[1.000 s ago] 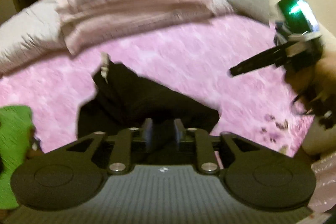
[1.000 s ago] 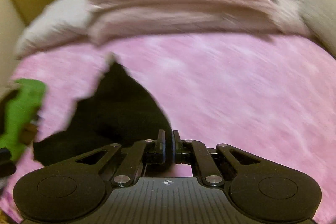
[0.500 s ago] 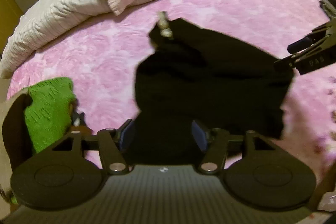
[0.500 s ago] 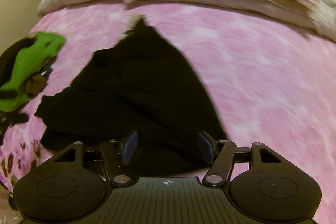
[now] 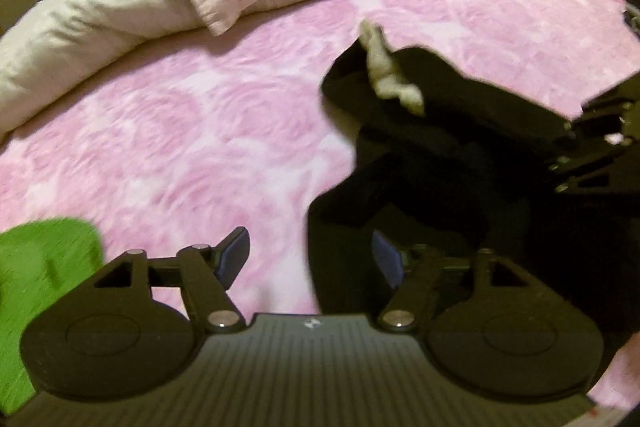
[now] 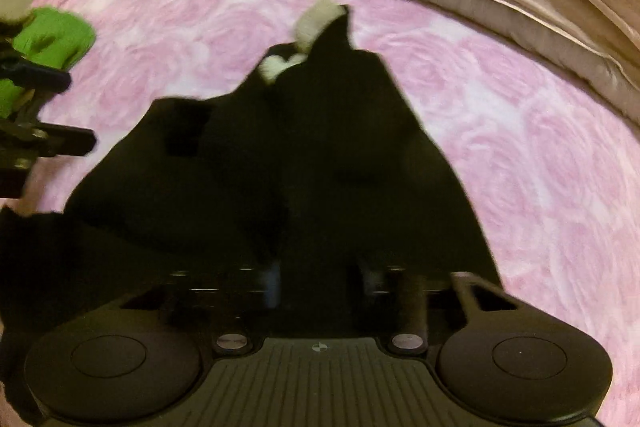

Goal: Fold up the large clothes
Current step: 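Lift the black sweater with both grippers and carry it across the bed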

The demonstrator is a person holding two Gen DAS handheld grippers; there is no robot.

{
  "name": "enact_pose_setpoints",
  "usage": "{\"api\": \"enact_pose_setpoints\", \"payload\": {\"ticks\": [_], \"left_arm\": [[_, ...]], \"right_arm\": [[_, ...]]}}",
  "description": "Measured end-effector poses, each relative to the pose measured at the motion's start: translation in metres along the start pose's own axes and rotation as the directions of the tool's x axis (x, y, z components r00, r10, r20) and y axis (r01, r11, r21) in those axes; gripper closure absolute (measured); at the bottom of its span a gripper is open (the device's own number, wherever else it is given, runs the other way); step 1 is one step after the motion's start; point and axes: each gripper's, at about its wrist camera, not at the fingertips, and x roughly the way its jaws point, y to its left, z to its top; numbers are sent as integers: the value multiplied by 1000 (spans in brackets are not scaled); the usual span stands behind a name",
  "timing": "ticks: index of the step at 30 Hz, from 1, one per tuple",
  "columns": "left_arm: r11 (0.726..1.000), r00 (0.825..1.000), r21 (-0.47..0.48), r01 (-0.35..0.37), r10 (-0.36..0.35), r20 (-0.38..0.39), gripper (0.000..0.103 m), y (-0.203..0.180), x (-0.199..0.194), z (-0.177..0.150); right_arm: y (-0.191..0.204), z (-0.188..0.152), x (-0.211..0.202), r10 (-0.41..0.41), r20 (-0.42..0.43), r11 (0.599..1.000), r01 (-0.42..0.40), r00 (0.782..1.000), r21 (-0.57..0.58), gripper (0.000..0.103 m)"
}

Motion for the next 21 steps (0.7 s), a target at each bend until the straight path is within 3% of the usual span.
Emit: {"api": "enact_pose_setpoints", "payload": {"ticks": [1, 4, 9, 13, 17, 20, 21], "left_arm": [[1000, 1000, -2, 24, -24, 4, 34, -2, 3, 7], [997, 996, -3, 83, -83, 21, 32, -15, 7, 28], [978, 984, -104, 179, -181, -8, 32, -39, 24, 51], [989, 994, -105, 104, -108, -30, 32, -63, 40, 52], [985, 993, -136, 108, -113, -31, 34, -79, 48, 49], [991, 996, -114, 76, -80, -30, 55, -95, 49, 48], [992, 997, -111, 64, -68, -29, 68, -99, 48, 48]], "right_arm": [[-7, -2, -9, -2, 5, 1000, 1, 1000, 26, 93], [-28, -4, -37, -17, 35, 994, 13, 999, 108, 99], [-76, -11, -74, -103, 72, 972, 85, 992, 218, 100], [-113, -18, -92, -180, 103, 949, 145, 978, 279, 101], [-150, -32, -104, -214, 109, 921, 163, 971, 354, 101], [-168, -47, -111, -221, 110, 911, 166, 969, 377, 101], [-173, -51, -113, -222, 112, 907, 163, 969, 387, 101]]}}
